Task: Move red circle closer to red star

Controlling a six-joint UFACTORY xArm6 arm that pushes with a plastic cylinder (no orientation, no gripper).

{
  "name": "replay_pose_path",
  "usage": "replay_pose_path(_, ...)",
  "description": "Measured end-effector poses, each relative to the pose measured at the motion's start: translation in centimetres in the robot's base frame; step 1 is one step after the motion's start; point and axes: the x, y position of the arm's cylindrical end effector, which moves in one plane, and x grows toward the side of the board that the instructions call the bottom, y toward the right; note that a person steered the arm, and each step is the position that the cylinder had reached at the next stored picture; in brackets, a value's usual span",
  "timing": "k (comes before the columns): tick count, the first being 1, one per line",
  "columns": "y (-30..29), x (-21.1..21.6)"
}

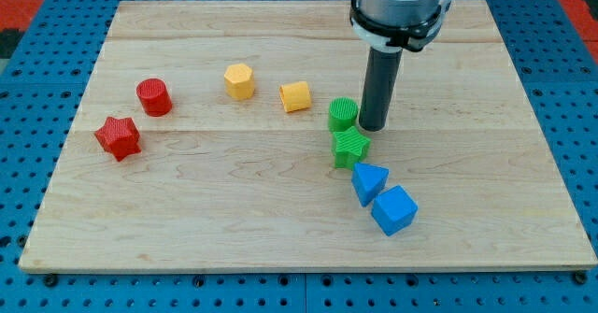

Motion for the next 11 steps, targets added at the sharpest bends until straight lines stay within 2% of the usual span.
replay_pose_path(2,13.7,-0.9)
replay_pose_path(3,13.7,-0.9)
replay_pose_path(4,17.2,-2.0)
replay_pose_path(5,25.4,-6.9)
replay_pose_path(6,21.6,-10.4)
replay_pose_path(8,-7.3,-14.3)
replay_pose_path(9,-20.7,-12.9)
replay_pose_path(10,-25.3,-8.0)
replay_pose_path(11,-25.3,-7.1)
